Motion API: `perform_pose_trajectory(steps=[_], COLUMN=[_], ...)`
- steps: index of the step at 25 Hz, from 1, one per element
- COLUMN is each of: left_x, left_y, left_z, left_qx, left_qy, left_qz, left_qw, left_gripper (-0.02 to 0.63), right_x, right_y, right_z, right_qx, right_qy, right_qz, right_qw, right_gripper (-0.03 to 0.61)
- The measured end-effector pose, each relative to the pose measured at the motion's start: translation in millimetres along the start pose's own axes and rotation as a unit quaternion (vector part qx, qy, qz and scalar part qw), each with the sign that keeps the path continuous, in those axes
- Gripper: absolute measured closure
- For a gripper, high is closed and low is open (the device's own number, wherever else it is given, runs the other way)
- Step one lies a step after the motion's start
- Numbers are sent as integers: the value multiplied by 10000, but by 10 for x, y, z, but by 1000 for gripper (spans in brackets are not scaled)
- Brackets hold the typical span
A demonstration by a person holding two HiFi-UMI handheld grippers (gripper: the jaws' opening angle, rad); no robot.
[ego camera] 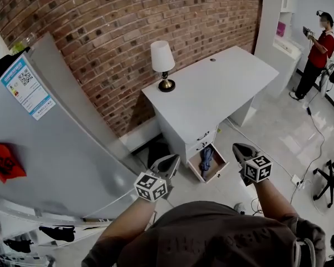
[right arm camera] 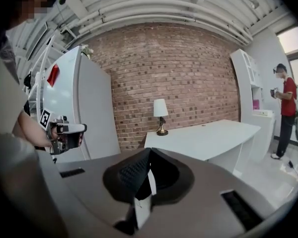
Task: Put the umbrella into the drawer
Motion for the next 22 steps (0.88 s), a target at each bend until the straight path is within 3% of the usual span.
perform_pose_trajectory(steps=[5, 22], left_x=[-165, -153], left_y=[-75, -109], left_z=[-60, -153], left_qx=[41, 71], left_qy=[57, 308], left_qz=[-131, -193], left_qw=[9999, 9993], left_gripper=[609, 609], right_x=[1, 26], right_y=[-64, -106], right_z=[-126, -196], right_qx=[-26, -263], right_qy=[263, 268], right_qz=[-26, -229], right_qw=[9996, 9990], right_gripper=[586, 588])
Point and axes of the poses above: the fingertips, and each gripper's own axes: x forward along the fingers, y to its right, z out of its underside, the point moved 9 cm from there along -x, backward along the fingers, and after that the axes turned 10 degrees about -x, right-handed, at the moved point
